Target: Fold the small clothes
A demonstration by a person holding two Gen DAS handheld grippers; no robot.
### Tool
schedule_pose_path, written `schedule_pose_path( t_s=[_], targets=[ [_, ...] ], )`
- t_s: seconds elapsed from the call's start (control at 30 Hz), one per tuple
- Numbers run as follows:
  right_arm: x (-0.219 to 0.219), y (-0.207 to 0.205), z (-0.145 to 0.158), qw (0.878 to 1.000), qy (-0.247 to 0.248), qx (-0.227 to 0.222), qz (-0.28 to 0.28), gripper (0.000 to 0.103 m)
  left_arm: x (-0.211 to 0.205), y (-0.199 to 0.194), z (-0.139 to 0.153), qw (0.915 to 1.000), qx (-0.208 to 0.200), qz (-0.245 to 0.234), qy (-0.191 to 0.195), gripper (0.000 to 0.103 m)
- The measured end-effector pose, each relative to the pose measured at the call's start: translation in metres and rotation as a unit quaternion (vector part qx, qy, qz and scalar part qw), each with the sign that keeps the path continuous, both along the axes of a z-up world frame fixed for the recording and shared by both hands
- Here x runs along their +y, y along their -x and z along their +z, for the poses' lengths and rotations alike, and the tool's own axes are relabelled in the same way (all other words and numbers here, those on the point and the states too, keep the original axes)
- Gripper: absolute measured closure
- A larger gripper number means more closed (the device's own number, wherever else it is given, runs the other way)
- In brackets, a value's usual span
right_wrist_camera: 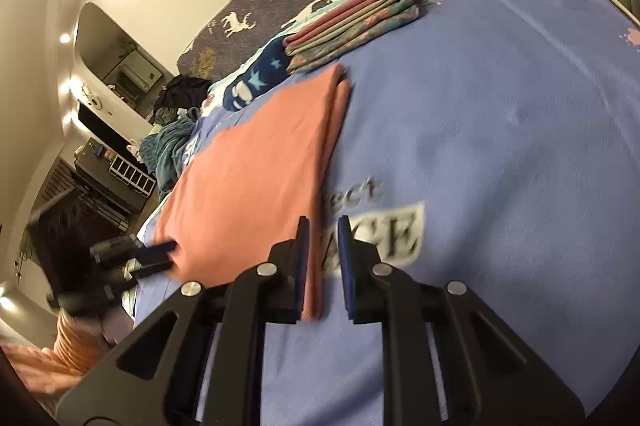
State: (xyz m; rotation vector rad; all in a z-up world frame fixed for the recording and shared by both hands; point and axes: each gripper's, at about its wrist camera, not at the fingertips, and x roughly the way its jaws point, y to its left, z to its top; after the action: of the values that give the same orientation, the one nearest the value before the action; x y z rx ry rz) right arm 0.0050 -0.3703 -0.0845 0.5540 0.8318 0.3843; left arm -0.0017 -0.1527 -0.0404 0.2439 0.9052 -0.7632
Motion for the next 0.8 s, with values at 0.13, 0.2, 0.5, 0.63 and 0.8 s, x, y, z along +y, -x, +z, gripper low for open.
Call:
schedule_pose_path(
  t_s=[0.13,0.2,0.5,0.63,0.8],
  targets=[
    [-0.011,-0.025,0.002,1.0,0.001,0.02,0.012,0.087,-0.065,0.0,-0.016,0.9977,-0.027,-0.03,-0.054,0.056],
    [-0.008,-0.028,-0.001,0.999,-0.011,0.026,0.034,0.087,-0.083,0.002,-0.018,0.997,-0.026,-0.044,-0.059,0.055],
    [-0.015,-0.036,-0.01,0.998,-0.032,0.028,0.047,0.079,-0.118,0.007,-0.036,0.992,-0.032,-0.053,-0.11,0.044],
    [-0.013,-0.052,-0.008,0.998,-0.013,0.037,0.052,0.079,-0.119,0.002,-0.036,0.9935,-0.03,-0.046,-0.1,0.068],
    [-0.002,-0.082,-0.006,0.996,0.012,0.047,0.073,0.079,-0.085,-0.013,-0.031,0.9986,0.019,-0.001,-0.048,0.093]
  ],
)
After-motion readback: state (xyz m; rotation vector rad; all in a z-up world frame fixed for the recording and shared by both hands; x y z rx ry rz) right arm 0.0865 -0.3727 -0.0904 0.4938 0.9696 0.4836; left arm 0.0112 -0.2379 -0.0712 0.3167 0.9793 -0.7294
